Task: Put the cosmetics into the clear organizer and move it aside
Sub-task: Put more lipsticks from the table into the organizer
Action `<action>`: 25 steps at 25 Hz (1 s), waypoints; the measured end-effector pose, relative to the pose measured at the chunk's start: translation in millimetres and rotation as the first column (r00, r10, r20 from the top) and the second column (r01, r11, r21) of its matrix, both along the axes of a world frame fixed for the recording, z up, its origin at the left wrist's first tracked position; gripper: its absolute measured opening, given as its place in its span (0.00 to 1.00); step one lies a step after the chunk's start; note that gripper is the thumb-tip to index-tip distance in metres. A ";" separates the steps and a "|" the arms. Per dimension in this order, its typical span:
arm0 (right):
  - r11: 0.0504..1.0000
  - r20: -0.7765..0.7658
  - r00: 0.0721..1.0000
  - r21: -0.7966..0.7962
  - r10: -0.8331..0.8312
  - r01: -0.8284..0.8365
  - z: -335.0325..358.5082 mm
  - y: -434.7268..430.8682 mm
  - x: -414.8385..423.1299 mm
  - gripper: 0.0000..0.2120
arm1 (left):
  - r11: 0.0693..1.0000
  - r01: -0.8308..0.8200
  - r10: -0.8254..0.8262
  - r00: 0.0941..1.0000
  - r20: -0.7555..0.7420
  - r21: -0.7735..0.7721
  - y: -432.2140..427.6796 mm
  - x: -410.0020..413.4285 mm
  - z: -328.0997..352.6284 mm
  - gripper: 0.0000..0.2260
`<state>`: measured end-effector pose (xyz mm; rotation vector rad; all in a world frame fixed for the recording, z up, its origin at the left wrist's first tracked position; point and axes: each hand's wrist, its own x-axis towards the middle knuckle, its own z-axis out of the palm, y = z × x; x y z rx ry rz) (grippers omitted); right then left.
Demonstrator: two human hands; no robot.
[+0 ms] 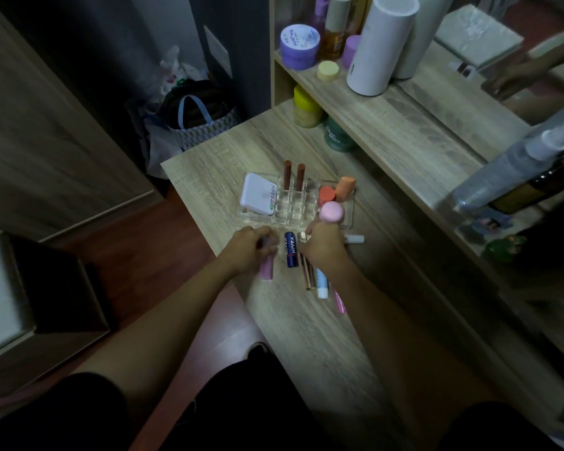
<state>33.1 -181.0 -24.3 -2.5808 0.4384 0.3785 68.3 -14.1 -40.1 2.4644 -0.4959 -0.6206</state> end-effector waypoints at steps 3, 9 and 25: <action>0.992 -0.004 0.998 0.111 -0.055 0.056 8.2 -3.0 -2.1 0.15 | 0.967 -0.183 0.140 0.963 -0.229 -0.178 8.3 2.4 9.0 0.09; 0.854 0.082 0.964 0.487 -0.252 0.181 54.7 -38.6 9.6 0.15 | 0.787 -0.373 0.140 0.884 -0.446 -0.491 15.4 26.0 47.8 0.17; 0.958 0.549 0.821 0.287 -0.159 -0.007 53.2 -41.1 44.7 0.18 | 0.938 0.005 0.072 0.975 0.210 -0.346 -18.9 73.7 65.2 0.10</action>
